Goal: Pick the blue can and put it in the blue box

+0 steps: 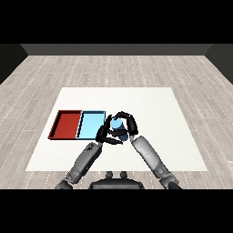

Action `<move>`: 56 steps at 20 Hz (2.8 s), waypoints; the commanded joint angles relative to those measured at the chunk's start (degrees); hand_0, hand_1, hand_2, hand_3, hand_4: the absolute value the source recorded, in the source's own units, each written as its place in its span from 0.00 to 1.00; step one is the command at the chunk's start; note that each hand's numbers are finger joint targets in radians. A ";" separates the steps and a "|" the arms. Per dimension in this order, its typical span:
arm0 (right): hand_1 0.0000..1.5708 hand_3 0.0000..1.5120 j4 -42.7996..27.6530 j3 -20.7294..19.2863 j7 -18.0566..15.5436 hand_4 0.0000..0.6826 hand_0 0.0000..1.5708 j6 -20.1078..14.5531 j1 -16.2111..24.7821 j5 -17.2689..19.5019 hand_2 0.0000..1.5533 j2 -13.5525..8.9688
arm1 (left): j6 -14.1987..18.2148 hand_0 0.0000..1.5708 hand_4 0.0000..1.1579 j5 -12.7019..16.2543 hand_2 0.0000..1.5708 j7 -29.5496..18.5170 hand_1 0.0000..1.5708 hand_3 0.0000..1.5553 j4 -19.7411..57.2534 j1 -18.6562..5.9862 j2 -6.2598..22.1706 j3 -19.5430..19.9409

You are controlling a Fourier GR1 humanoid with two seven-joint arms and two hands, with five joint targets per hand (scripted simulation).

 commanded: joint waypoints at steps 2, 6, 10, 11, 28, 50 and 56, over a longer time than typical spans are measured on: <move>0.93 0.93 5.50 1.82 -2.73 0.89 0.93 -3.39 -3.79 -2.33 0.94 1.44 | -2.97 0.00 0.00 -1.16 0.00 -0.84 0.00 0.00 -0.42 1.86 -0.04 1.85; 0.93 0.92 0.86 -0.44 -2.89 0.90 0.93 -0.07 1.25 -3.17 0.94 1.48 | 3.80 0.00 0.00 3.66 0.00 -2.10 0.00 0.00 3.63 -3.29 -0.04 -4.60; 0.93 0.92 2.75 3.13 -2.60 0.86 0.93 -5.59 -1.12 -6.87 0.94 1.49 | -1.31 0.00 0.00 6.97 0.00 -8.71 0.00 0.00 9.84 -5.62 -0.04 -2.84; 0.93 0.92 -1.11 2.05 -4.08 0.87 0.93 -2.57 1.88 -6.92 0.94 1.49 | 0.85 0.00 0.00 4.47 0.00 -3.85 0.00 0.00 3.98 -2.51 -0.04 -3.80; 0.93 0.92 -0.54 4.75 -11.45 0.92 0.93 -2.28 4.55 -16.11 0.93 1.49 | 12.29 1.00 0.65 23.39 1.00 -12.49 1.00 0.95 6.66 -5.12 -0.02 -13.61; 0.00 0.00 -3.81 2.77 -1.55 0.00 0.00 1.40 3.28 -10.49 0.00 1.16 | 11.46 1.00 0.98 25.10 1.00 -23.93 1.00 0.98 17.33 -10.51 -0.03 -12.90; 0.00 0.00 -2.79 -3.64 -8.62 0.00 0.00 6.64 7.23 -15.12 0.00 -0.20 | 12.84 1.00 0.99 18.49 1.00 -18.68 1.00 0.98 12.18 -8.10 1.34 -8.30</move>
